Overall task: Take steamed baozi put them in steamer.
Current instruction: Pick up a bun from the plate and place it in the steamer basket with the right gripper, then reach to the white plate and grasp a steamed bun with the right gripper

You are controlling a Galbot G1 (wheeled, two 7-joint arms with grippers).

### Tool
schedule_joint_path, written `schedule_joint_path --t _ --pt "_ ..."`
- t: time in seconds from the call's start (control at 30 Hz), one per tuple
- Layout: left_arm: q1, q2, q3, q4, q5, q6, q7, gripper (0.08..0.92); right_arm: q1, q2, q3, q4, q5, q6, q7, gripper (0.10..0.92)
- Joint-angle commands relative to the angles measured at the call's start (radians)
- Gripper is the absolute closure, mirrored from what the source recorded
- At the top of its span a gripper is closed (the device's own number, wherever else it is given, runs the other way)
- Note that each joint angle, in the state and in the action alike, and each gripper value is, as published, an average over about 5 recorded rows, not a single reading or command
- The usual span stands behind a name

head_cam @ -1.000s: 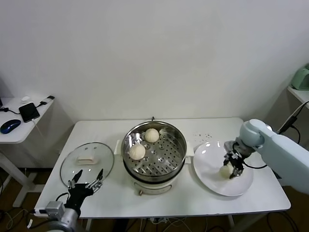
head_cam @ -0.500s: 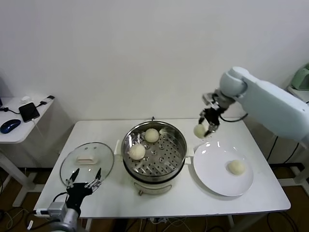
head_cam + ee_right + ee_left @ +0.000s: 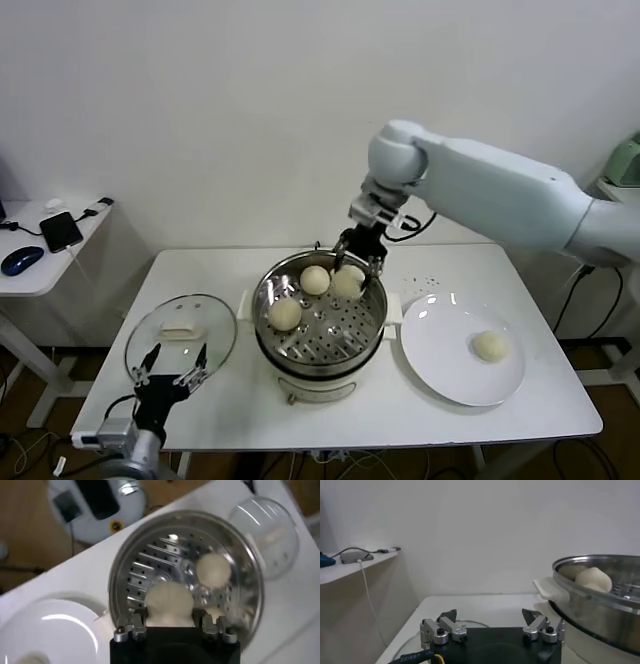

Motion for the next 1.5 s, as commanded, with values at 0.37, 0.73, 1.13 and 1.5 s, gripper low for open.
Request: schedule_joint_path --t 0.37,0.73,1.13,1.5 --pt "0.005 -0.005 -0.002 -0.02 -0.006 -0.005 -0.005 0.177 -0.124 0.144 -0.05 0.092 -0.329 0.272 0.111 0.423" --pt "0.002 -0.003 -0.001 -0.023 -0.01 -0.002 -0.003 0.177 -0.155 0.165 -0.052 0.094 -0.331 0.262 0.095 0.423" --pt "0.007 -0.005 0.003 -0.027 -0.009 -0.001 -0.003 0.177 -0.147 0.129 -0.009 0.107 -0.303 0.08 0.072 0.267" --pt "0.01 -0.006 0.02 -0.049 -0.047 0.013 0.002 0.177 -0.005 -0.18 0.144 0.242 -0.098 -0.344 0.007 0.203"
